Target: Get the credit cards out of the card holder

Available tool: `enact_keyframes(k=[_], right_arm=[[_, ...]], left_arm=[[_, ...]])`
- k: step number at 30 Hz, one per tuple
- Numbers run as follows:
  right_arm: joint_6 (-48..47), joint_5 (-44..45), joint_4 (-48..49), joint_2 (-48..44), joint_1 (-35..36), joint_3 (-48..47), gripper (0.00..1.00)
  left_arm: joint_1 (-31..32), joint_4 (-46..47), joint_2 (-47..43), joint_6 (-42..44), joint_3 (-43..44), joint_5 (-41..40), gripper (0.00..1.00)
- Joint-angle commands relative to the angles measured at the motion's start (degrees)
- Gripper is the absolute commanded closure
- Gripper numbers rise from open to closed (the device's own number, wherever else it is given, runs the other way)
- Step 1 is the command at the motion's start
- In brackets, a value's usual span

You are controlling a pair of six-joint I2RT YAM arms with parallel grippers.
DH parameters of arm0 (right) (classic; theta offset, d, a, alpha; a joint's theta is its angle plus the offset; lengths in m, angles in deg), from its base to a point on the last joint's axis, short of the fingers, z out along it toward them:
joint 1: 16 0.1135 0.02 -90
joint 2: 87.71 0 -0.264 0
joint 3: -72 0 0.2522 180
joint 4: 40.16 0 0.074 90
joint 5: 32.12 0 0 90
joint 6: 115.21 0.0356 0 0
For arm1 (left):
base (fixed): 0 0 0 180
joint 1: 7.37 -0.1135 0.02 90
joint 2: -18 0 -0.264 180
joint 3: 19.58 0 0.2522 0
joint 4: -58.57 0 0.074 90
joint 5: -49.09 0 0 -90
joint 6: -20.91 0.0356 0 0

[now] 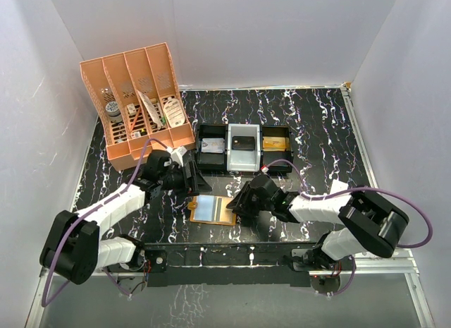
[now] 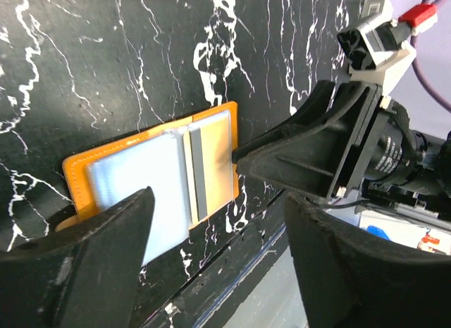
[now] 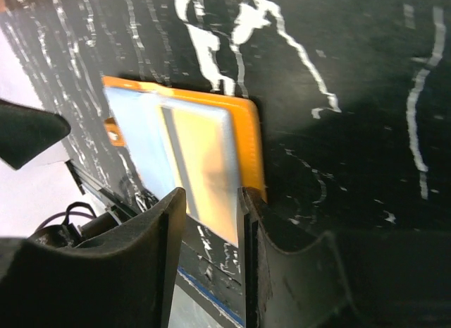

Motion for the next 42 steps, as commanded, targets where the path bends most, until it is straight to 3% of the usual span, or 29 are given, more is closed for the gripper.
enact_keyframes(k=[1,10,16,22,30,42], right_arm=[[2.9,1.1,2.8,1.2,0.1,1.6,0.68],[2.6,1.6,-1.5,1.0,0.1,0.8,0.72],[-0.8,3.6,-5.8,-3.6,0.1,-3.0,0.74],[-2.3,2.4,-4.2,-3.7,0.1,-6.4,0.82],[-0.1,-0.4,-2.0,3.0,0.1,-4.8,0.86],[0.5,-1.5,-2.1,6.8,0.0,-4.1,0.88]], left_arm=[[3.3,3.3,-0.3,-3.1,-0.6,0.3,0.33],[8.0,2.6,6.1,-3.9,1.0,-2.4,0.52],[9.3,6.8,9.0,-6.2,0.0,-2.4,0.57],[10.0,4.3,15.5,-6.0,4.2,-2.6,0.63],[10.0,-1.8,17.5,-1.1,3.8,-5.6,0.62],[10.0,0.5,16.4,-3.7,2.0,-3.0,0.58]])
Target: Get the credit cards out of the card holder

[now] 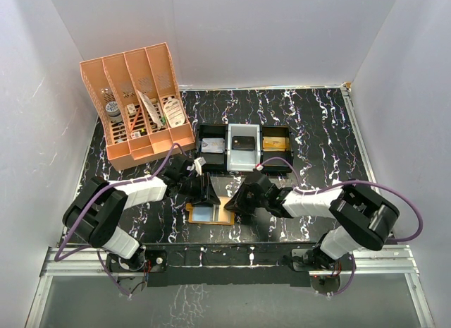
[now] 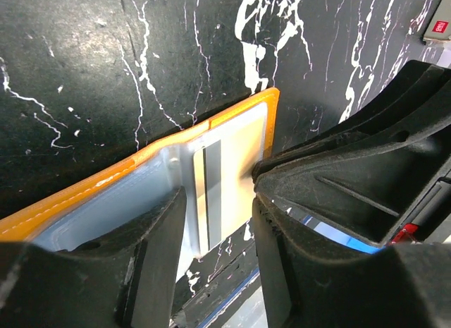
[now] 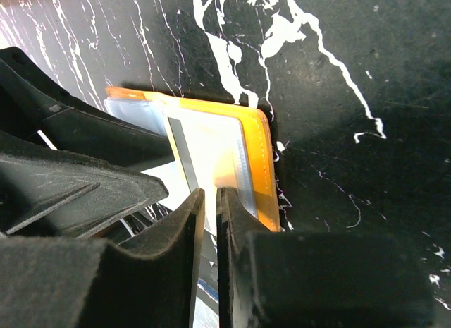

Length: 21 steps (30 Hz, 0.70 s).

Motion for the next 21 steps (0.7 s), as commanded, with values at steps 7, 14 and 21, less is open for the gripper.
enact_keyframes(k=[7,14,21], right_arm=[[0.3,-2.1,-0.2,4.9,0.0,-1.4,0.89],[0.3,-0.4,-1.2,3.0,0.0,-0.7,0.91],[-9.5,0.1,-10.0,-0.9,-0.3,-13.1,0.92]], left_arm=[[0.3,2.7,-1.8,-5.9,-4.0,0.6,0.67],[0.4,0.4,-5.3,-5.9,-4.7,-1.9,0.71],[0.4,-9.3,-5.8,1.8,1.3,-5.3,0.63]])
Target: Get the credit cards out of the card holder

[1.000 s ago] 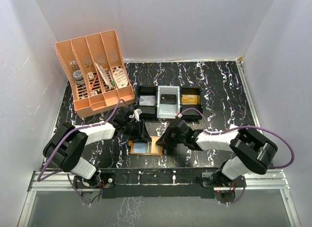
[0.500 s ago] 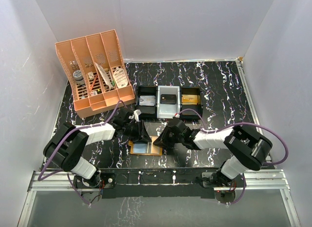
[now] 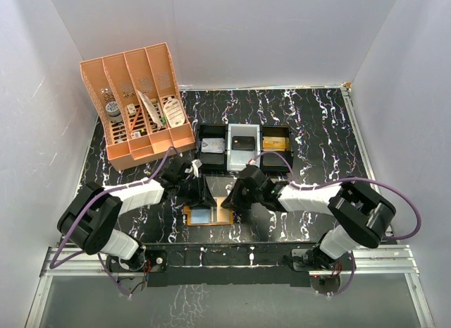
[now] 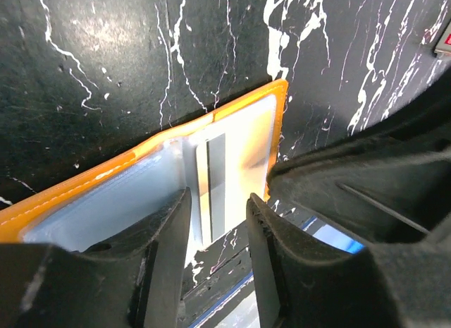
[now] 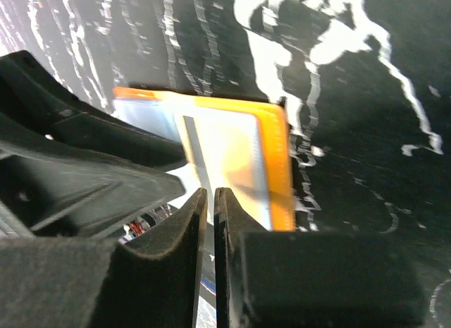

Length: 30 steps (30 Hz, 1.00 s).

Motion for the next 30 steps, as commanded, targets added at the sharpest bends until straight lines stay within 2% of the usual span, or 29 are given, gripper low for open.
enact_keyframes(k=[1,6,10,17,30], right_arm=[[-6.6,3.4,-9.5,-2.5,-0.3,-11.1,0.91],[-4.5,4.0,-9.0,-2.4,-0.3,-9.4,0.91],[-3.0,2.3,-7.5,-2.4,-0.3,-6.5,0.91],[-0.3,0.6,0.7,-3.0,-0.4,0.2,0.9],[-0.2,-1.8,0.8,2.2,-0.3,-1.3,0.9]], left_arm=[[0.4,-8.8,-2.9,6.1,4.3,-3.9,0.62],[0.3,-8.1,-6.1,5.6,3.9,-3.1,0.58],[0.4,-11.0,-6.5,5.7,4.3,-2.8,0.58],[0.4,-7.8,-8.5,3.9,1.8,0.2,0.52],[0.3,-4.3,-5.0,1.5,-1.9,-1.8,0.57]])
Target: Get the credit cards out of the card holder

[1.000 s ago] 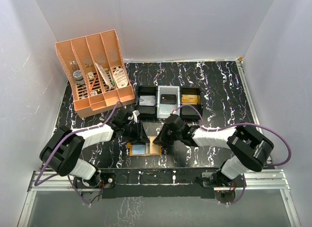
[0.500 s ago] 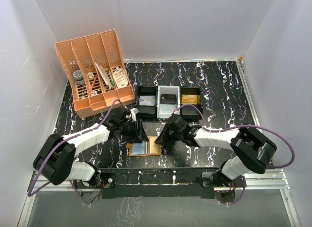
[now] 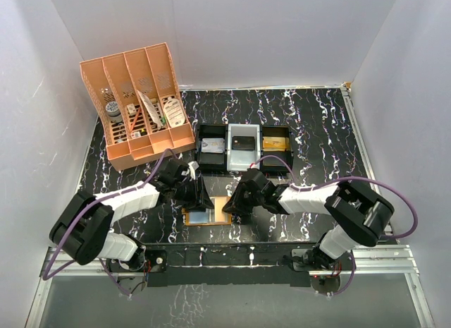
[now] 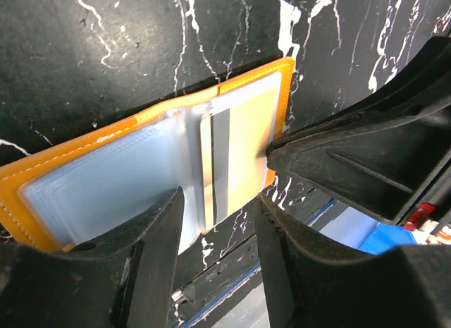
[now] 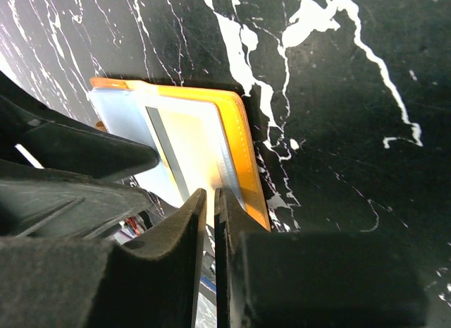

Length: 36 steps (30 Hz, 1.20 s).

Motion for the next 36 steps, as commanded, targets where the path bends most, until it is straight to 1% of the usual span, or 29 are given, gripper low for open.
enact_keyframes(k=[1,3,5,8,11,13,15,16,17,18,20,21,24,27,30,33,36], right_arm=[[0.4,-0.4,1.3,1.9,-0.2,-1.8,0.9],[0.6,-0.5,1.0,2.2,-0.2,-1.8,0.9],[1.1,-1.2,1.6,2.2,-0.2,-1.4,0.9],[1.9,-1.9,2.6,2.1,-0.2,0.0,0.9],[3.4,-1.8,3.9,1.7,-0.2,2.4,0.9],[4.1,-1.9,5.2,1.3,-0.2,3.7,0.9],[4.2,-1.7,5.6,0.8,-0.2,4.4,0.9],[4.2,-1.5,5.5,0.7,-0.2,4.6,0.89],[4.1,-1.2,5.6,0.6,-0.2,4.9,0.89],[3.4,-0.9,5.6,0.4,-0.3,4.9,0.88],[2.3,-0.1,3.8,0.1,-0.5,4.6,0.88],[2.0,0.1,3.4,-0.1,-0.6,4.6,0.88],[1.2,0.5,2.5,-1.0,-0.8,4.9,0.87],[-0.5,2.1,-0.4,-2.1,-1.3,4.7,0.86],[-1.7,1.6,-0.7,-2.4,-2.1,4.8,0.86],[-2.4,1.2,-1.0,-2.1,-2.3,4.3,0.85],[-3.3,0.1,-1.0,-1.6,-2.4,3.6,0.85]], left_arm=[[0.1,2.1,0.1,-1.4,-2.2,0.9,0.58],[0.1,4.1,1.5,-2.6,-3.2,2.2,0.61],[0.1,5.8,0.9,-5.8,-5.1,0.4,0.65],[0.1,13.2,-3.1,-11.6,-10.5,-0.3,0.67],[0.1,18.8,-3.5,-14.8,-12.8,1.7,0.69],[0.1,22.8,-3.0,-17.0,-14.0,2.9,0.73],[0.1,28.1,-2.2,-19.5,-15.7,4.4,0.79],[0.1,28.8,-1.8,-19.5,-15.8,4.6,0.81],[0.1,28.5,-1.4,-19.3,-15.5,4.7,0.85],[0.1,28.1,-1.1,-19.4,-15.3,5.1,0.91],[0.0,26.7,-1.2,-19.0,-14.7,5.5,0.98],[0.0,25.9,-1.6,-18.7,-14.4,5.0,1.0],[0.0,24.4,-3.2,-18.5,-14.8,3.8,1.0],[-0.1,19.9,-3.3,-15.1,-13.6,4.2,1.0],[-0.2,17.1,-3.9,-12.3,-13.6,3.9,1.0],[-0.5,12.5,-5.9,-8.7,-12.4,2.8,1.0],[-0.7,11.7,-7.9,-7.6,-12.5,2.5,1.0]])
